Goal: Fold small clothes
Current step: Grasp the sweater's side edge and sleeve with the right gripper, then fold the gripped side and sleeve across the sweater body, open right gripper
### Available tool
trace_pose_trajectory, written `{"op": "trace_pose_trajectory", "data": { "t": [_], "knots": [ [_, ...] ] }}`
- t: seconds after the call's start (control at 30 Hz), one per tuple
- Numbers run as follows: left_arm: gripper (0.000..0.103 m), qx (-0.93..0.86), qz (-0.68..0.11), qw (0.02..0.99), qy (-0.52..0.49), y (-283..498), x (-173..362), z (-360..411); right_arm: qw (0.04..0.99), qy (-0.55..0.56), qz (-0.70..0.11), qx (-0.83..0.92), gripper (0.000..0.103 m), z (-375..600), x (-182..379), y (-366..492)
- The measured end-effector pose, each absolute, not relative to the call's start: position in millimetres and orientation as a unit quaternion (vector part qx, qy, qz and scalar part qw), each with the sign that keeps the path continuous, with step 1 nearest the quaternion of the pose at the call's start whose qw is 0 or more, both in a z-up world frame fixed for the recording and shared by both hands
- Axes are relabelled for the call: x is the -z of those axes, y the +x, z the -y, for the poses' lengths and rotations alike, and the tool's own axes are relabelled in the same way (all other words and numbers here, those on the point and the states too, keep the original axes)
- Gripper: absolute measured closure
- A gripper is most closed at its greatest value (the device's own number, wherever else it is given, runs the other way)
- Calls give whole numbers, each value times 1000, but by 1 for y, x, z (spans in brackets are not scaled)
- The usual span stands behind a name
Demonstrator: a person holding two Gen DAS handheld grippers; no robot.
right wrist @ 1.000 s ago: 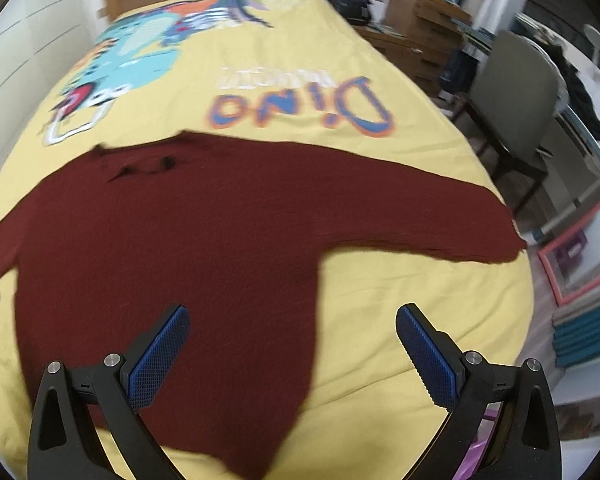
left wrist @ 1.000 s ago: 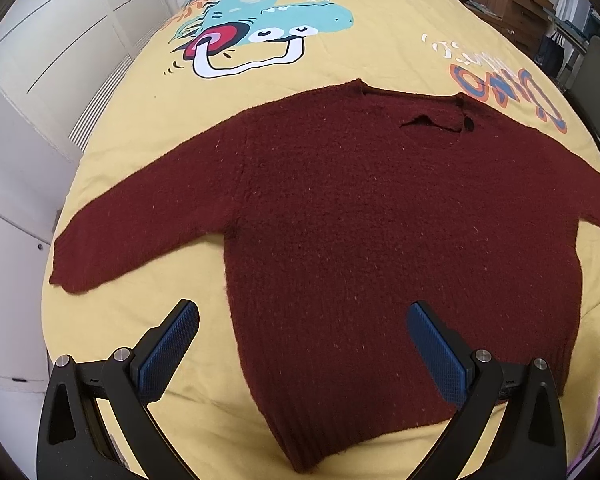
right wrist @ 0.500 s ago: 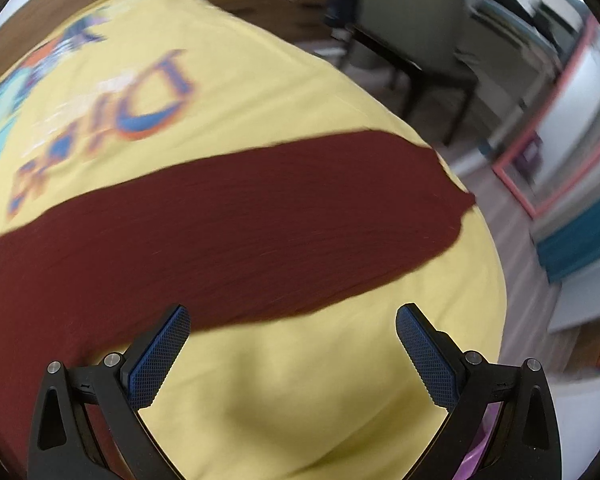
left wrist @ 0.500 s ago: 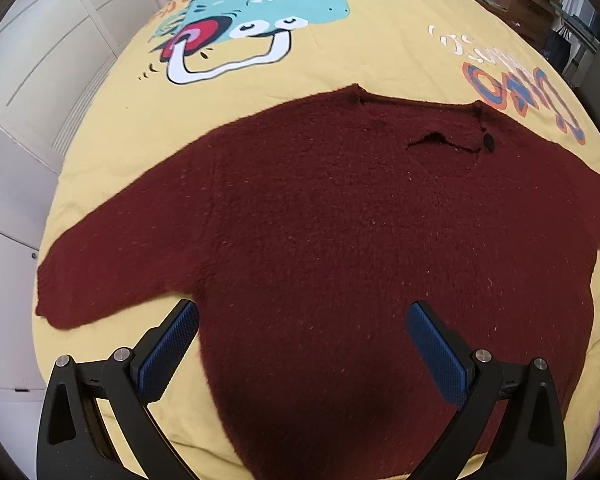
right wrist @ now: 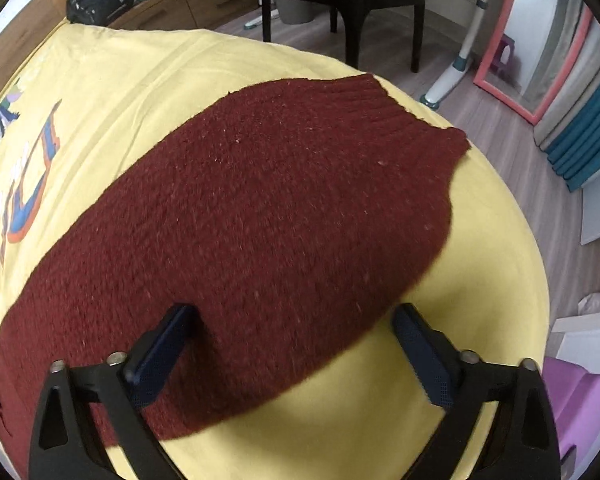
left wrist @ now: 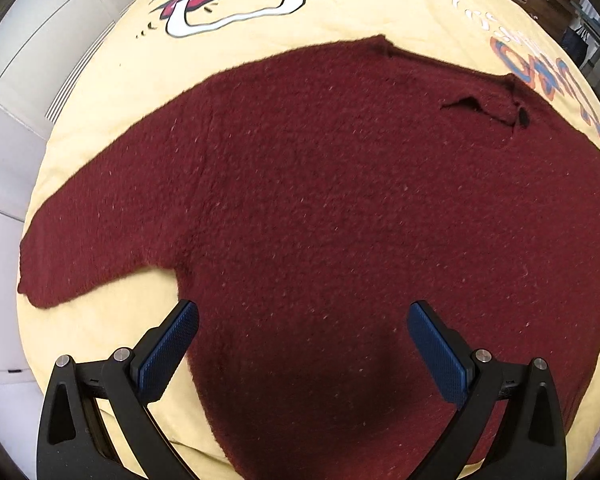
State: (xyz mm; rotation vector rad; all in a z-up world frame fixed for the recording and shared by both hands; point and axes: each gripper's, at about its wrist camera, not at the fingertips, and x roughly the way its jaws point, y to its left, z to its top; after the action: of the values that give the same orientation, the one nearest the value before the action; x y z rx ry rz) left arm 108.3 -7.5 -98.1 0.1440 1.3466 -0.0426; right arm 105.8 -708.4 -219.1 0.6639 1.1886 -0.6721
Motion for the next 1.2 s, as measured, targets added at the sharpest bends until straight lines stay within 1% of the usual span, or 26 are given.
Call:
{"op": "trace_pose_trajectory", "data": {
  "t": [0.03,0.07,0.1,0.13,0.17,0.4,0.6,0.7,0.8,0.9,1.0,1.2],
  "knots": [
    [1,17,-624,778,66,108,99,5,724,309,-539,301,20,711,219,109],
    [1,15,-626,777,65,108,101,3,723,315,-537,300,35,713,218,112],
    [1,14,-626,777,63,108,102,0,723,318,-535,299,45,715,215,114],
    [1,13,-627,777,60,107,102,-2,727,319,-532,294,73,714,210,116],
    [1,13,-628,776,55,106,104,-5,732,324,-527,285,88,716,206,120],
    [1,20,-622,781,42,105,104,-20,799,246,-496,236,90,664,130,143],
    [1,26,-612,790,28,106,100,-34,850,197,-463,153,90,580,58,165],
    [1,28,-603,797,29,102,95,-41,864,188,-452,115,90,533,38,176],
    [1,33,-594,803,31,95,87,-43,874,174,-447,75,90,479,22,194],
    [1,34,-588,808,25,94,84,-58,879,162,-448,29,90,426,13,212],
    [1,33,-589,808,13,91,84,-57,880,147,-452,-10,90,376,8,233],
    [1,35,-582,813,7,101,80,-62,869,118,-476,-71,90,296,23,246]
  ]
}}
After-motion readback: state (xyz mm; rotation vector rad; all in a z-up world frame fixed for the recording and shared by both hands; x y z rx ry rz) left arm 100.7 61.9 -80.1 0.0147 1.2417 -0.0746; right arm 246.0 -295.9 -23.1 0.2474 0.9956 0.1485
